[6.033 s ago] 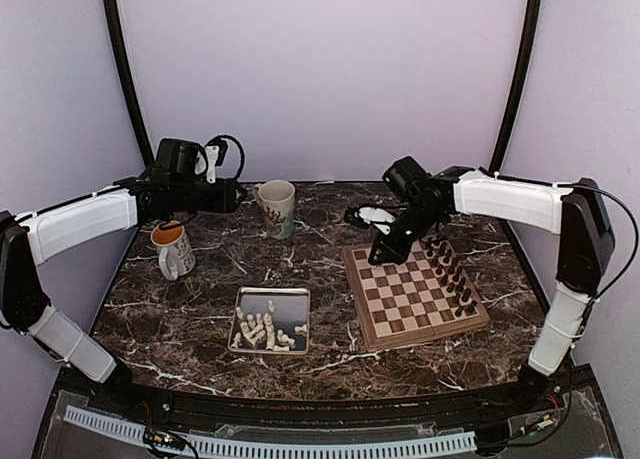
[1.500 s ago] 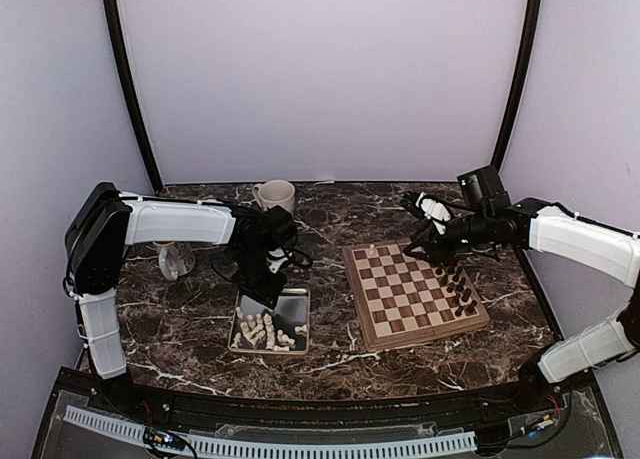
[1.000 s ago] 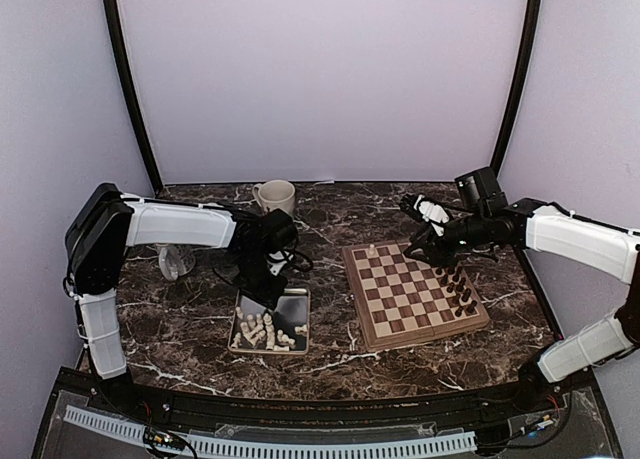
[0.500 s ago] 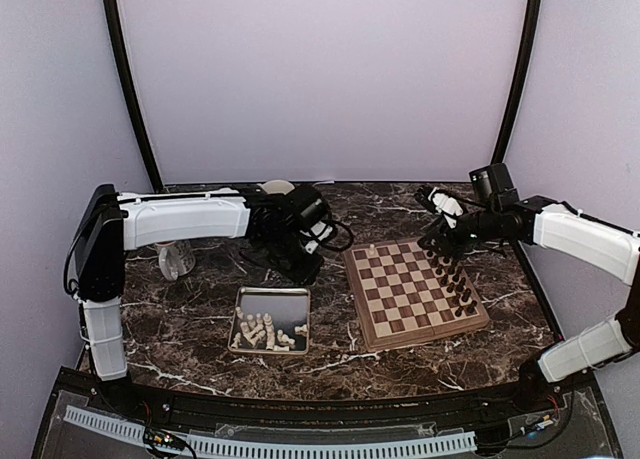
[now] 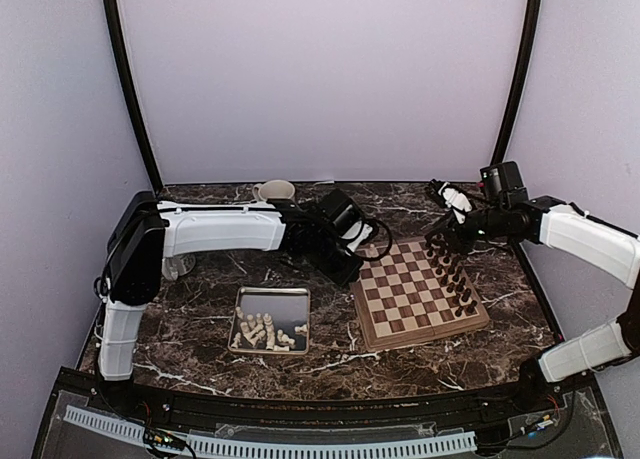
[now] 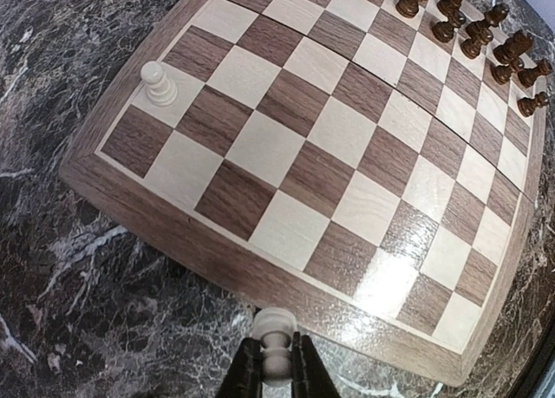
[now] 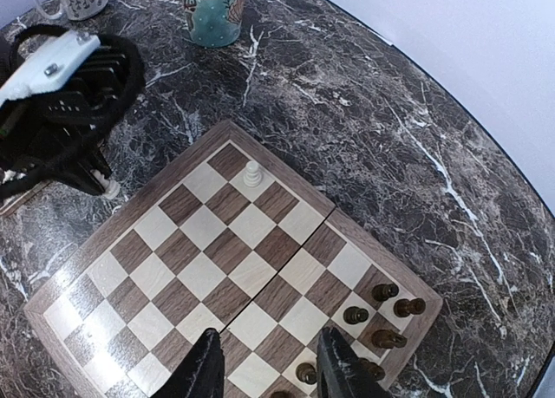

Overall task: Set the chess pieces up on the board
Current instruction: Place the pawn on the chessboard.

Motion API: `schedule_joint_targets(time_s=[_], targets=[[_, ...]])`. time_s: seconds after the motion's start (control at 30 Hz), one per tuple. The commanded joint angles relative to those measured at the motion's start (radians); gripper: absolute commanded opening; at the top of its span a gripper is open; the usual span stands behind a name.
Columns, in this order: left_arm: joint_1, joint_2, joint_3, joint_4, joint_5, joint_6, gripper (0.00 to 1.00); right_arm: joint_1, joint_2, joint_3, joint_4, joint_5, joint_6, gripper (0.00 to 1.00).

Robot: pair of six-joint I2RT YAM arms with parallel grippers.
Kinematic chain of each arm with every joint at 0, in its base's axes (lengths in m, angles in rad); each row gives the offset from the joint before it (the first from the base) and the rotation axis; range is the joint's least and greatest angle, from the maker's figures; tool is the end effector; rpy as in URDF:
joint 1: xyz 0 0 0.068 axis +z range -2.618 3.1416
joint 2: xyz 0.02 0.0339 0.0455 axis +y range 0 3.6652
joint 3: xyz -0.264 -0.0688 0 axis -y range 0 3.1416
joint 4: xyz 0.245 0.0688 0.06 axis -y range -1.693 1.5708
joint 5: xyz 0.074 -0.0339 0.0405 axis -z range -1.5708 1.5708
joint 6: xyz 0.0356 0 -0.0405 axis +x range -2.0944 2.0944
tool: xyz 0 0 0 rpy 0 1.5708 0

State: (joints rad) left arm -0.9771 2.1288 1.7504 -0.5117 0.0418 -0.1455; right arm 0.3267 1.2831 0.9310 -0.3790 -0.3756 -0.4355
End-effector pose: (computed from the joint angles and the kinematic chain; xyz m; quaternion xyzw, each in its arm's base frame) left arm 0.2665 -0.3975 0.2175 0.3871 0.8593 -0.1943 0.2720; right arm 0.2567 0.1008 0.2670 -0.4043 0.8044 0.1485 0.4091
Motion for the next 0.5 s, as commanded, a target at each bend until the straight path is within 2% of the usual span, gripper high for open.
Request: schedule_joint_targets(time_s=[0.0,0.33,0.47], targets=[[-0.003,0.036,0.051,0.073,-0.001,0.028,0.05,-0.019,-0.026,-0.006,0.03,-0.02,0.005,0.37],[-0.003,0.112,0.087,0.103,0.012,0.052,0.06,-0.023,-0.001,-0.005,0.027,-0.034,-0.002,0.37],[-0.003,0.118,0.088,0.109,0.019,0.051,0.12,-0.024,0.001,-0.007,0.028,-0.031,-0.003,0.37]])
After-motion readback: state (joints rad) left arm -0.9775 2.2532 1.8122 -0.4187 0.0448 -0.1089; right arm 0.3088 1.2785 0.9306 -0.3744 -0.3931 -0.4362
